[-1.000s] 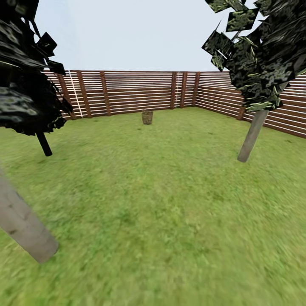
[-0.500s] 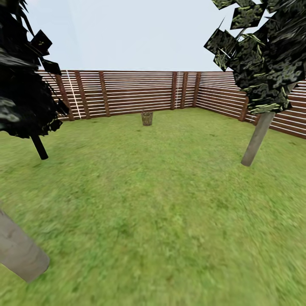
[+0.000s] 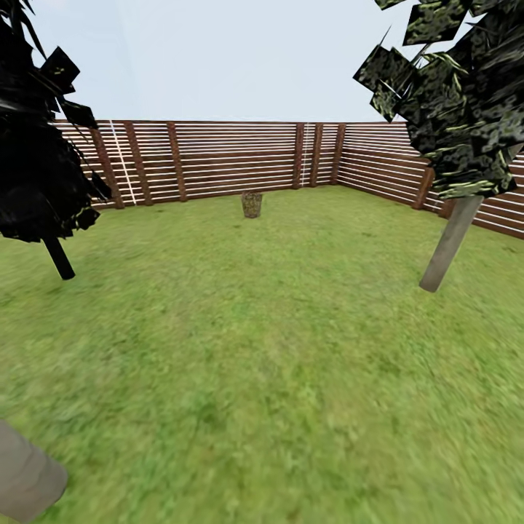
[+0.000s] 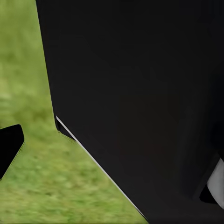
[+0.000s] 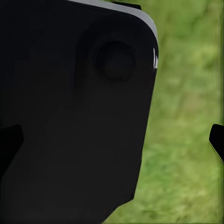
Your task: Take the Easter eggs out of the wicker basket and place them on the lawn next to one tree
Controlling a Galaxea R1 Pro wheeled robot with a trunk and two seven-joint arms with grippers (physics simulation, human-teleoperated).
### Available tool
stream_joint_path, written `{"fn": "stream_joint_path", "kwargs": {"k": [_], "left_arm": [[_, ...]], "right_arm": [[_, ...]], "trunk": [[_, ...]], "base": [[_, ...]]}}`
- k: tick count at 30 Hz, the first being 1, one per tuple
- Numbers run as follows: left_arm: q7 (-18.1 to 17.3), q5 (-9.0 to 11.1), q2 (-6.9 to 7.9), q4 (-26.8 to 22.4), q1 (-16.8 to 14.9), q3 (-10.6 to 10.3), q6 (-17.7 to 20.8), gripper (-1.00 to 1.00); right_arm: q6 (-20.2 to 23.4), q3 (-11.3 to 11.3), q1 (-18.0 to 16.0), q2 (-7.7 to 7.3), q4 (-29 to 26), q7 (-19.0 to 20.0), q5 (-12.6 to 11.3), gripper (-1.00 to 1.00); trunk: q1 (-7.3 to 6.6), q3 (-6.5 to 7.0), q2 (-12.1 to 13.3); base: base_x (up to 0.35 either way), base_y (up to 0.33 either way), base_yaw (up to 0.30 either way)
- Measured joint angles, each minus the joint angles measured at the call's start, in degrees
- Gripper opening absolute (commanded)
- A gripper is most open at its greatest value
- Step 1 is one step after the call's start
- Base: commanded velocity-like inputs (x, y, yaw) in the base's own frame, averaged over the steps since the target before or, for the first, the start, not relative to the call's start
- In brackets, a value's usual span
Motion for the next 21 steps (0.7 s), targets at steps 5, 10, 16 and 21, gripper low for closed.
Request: {"fn": "stream_joint_path", "kwargs": {"k": [5,10,16,21], "left_arm": [[0.00,0.00,0.00,0.00,0.00,0.00,0.01,1.00],[0.00,0.00,0.00,0.00,0.00,0.00,0.00,1.00],[0.00,0.00,-0.01,0.00,0.00,0.00,0.00,1.00],[0.00,0.00,-0.03,0.00,0.00,0.00,0.00,1.00]], "right_arm": [[0.00,0.02,0.00,0.03,0.02,0.02,0.00,1.00],[0.00,-0.22,0.00,-0.04,-0.05,0.04,-0.20,1.00],[0.00,-0.16,0.00,0.31,0.04,0.12,-0.19,1.00],[0.00,0.02,0.00,-0.03,0.21,0.21,0.14,1.00]], "trunk": [[0.00,0.00,0.00],[0.00,0.00,0.00],[0.00,0.00,0.00],[0.00,0.00,0.00]], "base": [[0.325,0.000,0.000],[0.325,0.000,0.000],[0.325,0.000,0.000],[0.325,0.000,0.069]]}}
